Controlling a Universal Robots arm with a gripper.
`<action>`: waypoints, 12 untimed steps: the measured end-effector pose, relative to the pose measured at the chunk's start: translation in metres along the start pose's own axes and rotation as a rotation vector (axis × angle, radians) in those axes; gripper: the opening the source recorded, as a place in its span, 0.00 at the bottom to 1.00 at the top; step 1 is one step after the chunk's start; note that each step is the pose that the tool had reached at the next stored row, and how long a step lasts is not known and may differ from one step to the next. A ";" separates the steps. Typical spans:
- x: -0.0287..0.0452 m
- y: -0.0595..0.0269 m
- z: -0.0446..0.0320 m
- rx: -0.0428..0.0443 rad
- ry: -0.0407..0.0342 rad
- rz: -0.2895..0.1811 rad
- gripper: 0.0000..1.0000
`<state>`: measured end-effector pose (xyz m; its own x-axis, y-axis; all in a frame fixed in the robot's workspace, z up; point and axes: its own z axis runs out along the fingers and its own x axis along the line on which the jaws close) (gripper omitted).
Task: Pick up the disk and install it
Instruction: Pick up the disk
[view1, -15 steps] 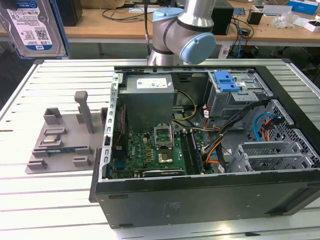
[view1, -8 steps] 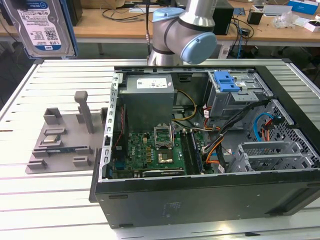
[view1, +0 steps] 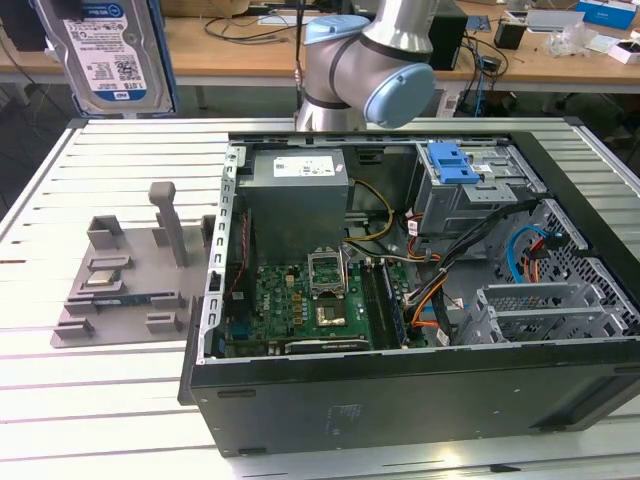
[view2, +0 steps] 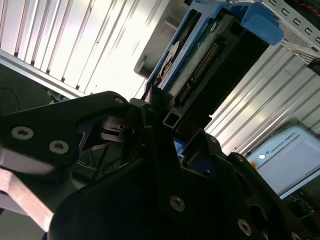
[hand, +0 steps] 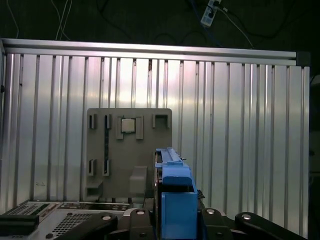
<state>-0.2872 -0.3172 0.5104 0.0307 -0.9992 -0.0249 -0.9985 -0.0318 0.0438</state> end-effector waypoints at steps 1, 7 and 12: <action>0.0001 -0.0040 -0.0001 0.0000 0.0000 0.000 0.37; 0.0007 -0.0235 -0.0010 0.0000 0.0000 0.000 0.37; 0.0013 -0.0421 -0.0018 0.0000 0.0000 0.000 0.37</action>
<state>-0.2450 -0.3172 0.5103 0.0308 -0.9992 -0.0249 -0.9985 -0.0319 0.0438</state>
